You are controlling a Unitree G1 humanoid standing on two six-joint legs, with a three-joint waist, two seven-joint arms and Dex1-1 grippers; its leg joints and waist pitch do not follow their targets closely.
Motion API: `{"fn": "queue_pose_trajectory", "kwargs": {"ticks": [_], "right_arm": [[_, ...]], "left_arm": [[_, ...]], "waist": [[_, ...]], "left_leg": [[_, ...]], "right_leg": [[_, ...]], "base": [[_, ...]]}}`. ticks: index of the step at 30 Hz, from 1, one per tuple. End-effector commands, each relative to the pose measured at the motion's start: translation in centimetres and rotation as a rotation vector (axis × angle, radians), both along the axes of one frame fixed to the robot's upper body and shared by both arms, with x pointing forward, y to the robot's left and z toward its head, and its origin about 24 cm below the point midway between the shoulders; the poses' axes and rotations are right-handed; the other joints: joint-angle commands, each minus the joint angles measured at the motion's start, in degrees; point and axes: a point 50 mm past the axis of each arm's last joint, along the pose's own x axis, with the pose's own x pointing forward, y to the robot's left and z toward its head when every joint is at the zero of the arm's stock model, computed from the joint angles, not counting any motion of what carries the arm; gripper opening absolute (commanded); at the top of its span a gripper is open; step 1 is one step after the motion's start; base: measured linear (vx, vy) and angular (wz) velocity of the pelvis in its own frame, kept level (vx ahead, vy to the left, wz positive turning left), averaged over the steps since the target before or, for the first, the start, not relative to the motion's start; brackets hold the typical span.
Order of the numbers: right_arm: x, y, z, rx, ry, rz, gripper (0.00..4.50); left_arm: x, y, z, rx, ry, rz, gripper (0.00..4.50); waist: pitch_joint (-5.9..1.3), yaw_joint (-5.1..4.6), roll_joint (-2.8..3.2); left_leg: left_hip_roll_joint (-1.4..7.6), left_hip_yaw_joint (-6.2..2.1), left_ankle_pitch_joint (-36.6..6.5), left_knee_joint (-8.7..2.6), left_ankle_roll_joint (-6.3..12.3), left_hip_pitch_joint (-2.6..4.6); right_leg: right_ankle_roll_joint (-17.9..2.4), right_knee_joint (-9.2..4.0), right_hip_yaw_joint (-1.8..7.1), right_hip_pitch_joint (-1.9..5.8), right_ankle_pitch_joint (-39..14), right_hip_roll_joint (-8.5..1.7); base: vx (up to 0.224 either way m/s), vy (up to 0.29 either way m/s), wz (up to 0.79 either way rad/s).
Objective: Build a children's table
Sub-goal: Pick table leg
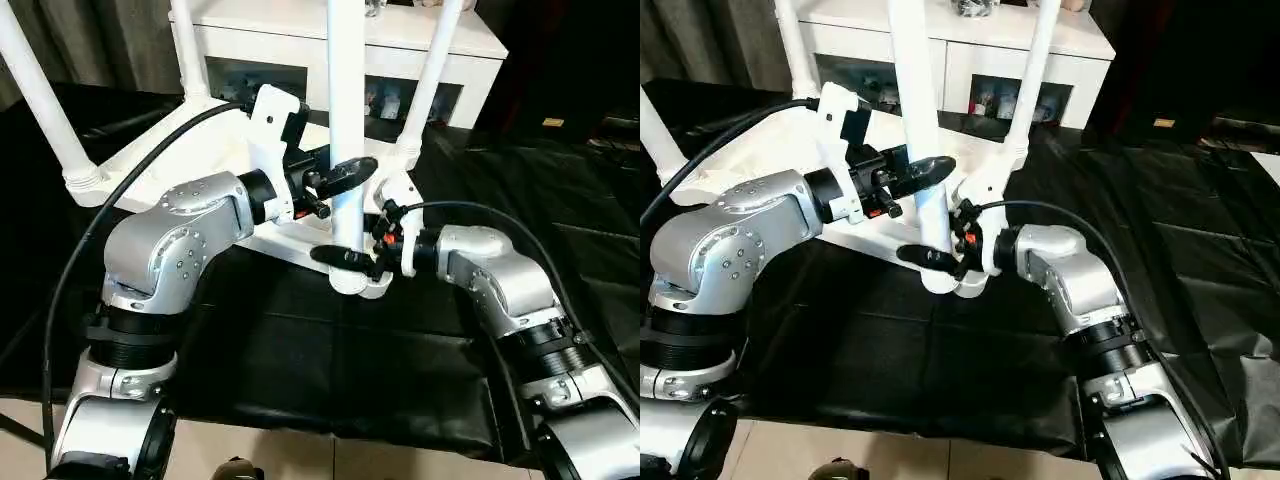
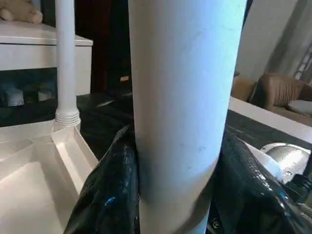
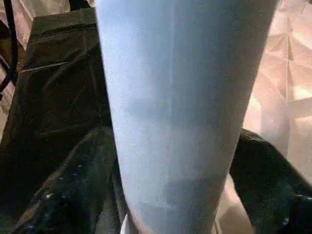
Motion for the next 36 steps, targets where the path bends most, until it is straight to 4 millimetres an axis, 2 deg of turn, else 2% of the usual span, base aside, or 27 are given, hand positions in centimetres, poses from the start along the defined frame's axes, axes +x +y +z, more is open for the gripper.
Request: {"fn": "queue_pose_trajectory", "kwargs": {"ticks": [1,3,7,10,16,24,25,27,29,30,31,32,33,36], "right_arm": [[-0.1,-0.5,0.3,0.008,-0.002,-0.001,3.22],[-0.2,-0.5,0.3,0.012,0.007,0.007,3.08],[-0.3,-0.4,0.3,0.017,0.015,0.015,2.73],[-0.2,-0.4,0.3,0.019,0.016,0.014,2.69],[-0.3,-0.4,0.3,0.022,0.022,0.020,2.03],[-0.4,-0.4,0.3,0.033,0.022,0.015,1.88],[-0.4,-0.4,0.3,0.034,0.019,0.011,1.88],[-0.1,-0.7,0.4,0.045,0.005,-0.033,1.88],[0.0,-0.9,0.5,0.048,-0.001,-0.051,1.88],[0.5,-1.3,0.6,0.060,-0.013,-0.121,1.88],[0.5,-1.3,0.6,0.060,-0.013,-0.121,1.87],[0.8,-1.7,0.7,0.066,-0.022,-0.168,1.87],[1.2,-2.2,0.8,0.074,-0.028,-0.223,1.87],[1.6,-3.1,0.8,0.097,-0.030,-0.311,1.86]], "left_arm": [[-0.1,-0.4,0.8,0.002,-0.037,-0.021,1.80],[-0.1,-0.4,0.8,0.005,-0.041,-0.030,1.80],[-0.2,-0.5,0.8,0.006,-0.043,-0.038,1.80],[-0.4,-0.5,0.7,0.010,-0.043,-0.062,1.80],[-0.6,-0.6,0.6,0.015,-0.043,-0.082,1.80],[-0.6,-0.5,0.5,0.031,-0.045,-0.086,1.80],[-0.5,-0.5,0.5,0.010,-0.009,-0.083,2.15],[-0.6,-0.3,0.5,-0.012,0.047,-0.103,2.50],[-0.6,-0.2,0.4,-0.014,0.057,-0.107,2.59],[-0.5,0.2,0.4,-0.020,0.048,-0.089,2.68],[-0.5,0.2,0.4,-0.020,0.048,-0.089,2.77],[-0.5,0.4,0.4,-0.021,0.044,-0.099,2.77],[-0.5,0.7,0.3,-0.027,0.044,-0.103,2.96],[-0.3,1.2,0.1,-0.015,0.036,-0.089,3.19]], "waist": [[-4.26,-0.13,0.23],[-4.26,-0.18,0.06],[-4.28,-0.10,0.21],[-4.31,-0.09,0.26],[-4.26,-0.14,0.29],[-4.27,-0.17,0.45],[-4.27,-0.22,0.61],[-4.30,-0.19,0.53],[-4.33,-0.18,0.55],[-4.29,-0.16,0.79],[-4.30,-0.18,0.65],[-4.30,-0.11,0.74],[-4.33,-0.13,0.89],[-4.33,-0.26,0.82]], "left_leg": [[1.61,-0.69,-9.0,-4.12,-1.66,1.45],[1.63,-0.68,-9.0,-4.12,-1.63,1.43],[1.67,-0.70,-8.7,-4.13,-1.63,1.49],[1.62,-0.67,-8.5,-4.07,-1.50,1.49],[1.65,-0.69,-9.1,-4.13,-1.69,1.49],[1.64,-0.72,-9.6,-4.17,-2.07,1.54],[1.63,-0.71,-9.7,-4.17,-2.23,1.57],[1.60,-0.72,-9.4,-4.16,-2.29,1.56],[1.57,-0.69,-9.2,-4.12,-2.37,1.62],[1.57,-0.74,-9.2,-4.16,-2.46,1.64],[1.52,-0.65,-9.3,-4.14,-2.58,1.64],[1.50,-0.69,-9.3,-4.16,-2.68,1.68],[1.46,-0.69,-9.4,-4.17,-3.00,1.67],[1.42,-0.69,-9.6,-4.23,-3.25,1.64]], "right_leg": [[-12.5,-3.54,1.85,2.70,-4.3,-2.87],[-12.5,-3.55,1.85,2.70,-4.2,-2.86],[-12.6,-3.46,1.85,2.68,-3.7,-2.87],[-12.7,-3.42,1.84,2.67,-3.3,-2.87],[-12.6,-3.51,1.86,2.67,-4.1,-2.87],[-12.7,-3.54,1.85,2.67,-4.0,-2.85],[-12.7,-3.51,1.85,2.65,-4.0,-2.83],[-12.9,-3.40,1.83,2.66,-3.4,-2.81],[-13.2,-3.36,1.83,2.62,-3.2,-2.79],[-13.2,-3.39,1.83,2.57,-3.2,-2.77],[-13.1,-3.46,1.86,2.56,-3.2,-2.76],[-13.0,-3.48,1.86,2.55,-3.4,-2.78],[-12.8,-3.44,1.86,2.56,-3.7,-2.76],[-12.8,-3.44,1.81,2.65,-3.3,-2.66]], "base": [[0.000,0.000,0.00],[0.000,0.000,0.00],[0.000,0.000,0.00],[0.000,0.000,0.00],[0.000,0.000,0.00],[0.000,0.000,0.00],[0.000,0.000,0.00],[0.000,0.000,0.00],[0.000,0.000,0.00],[0.000,0.000,0.00],[0.000,0.000,0.00],[0.000,0.000,0.00],[0.000,0.000,0.00],[0.000,0.000,0.00]]}}
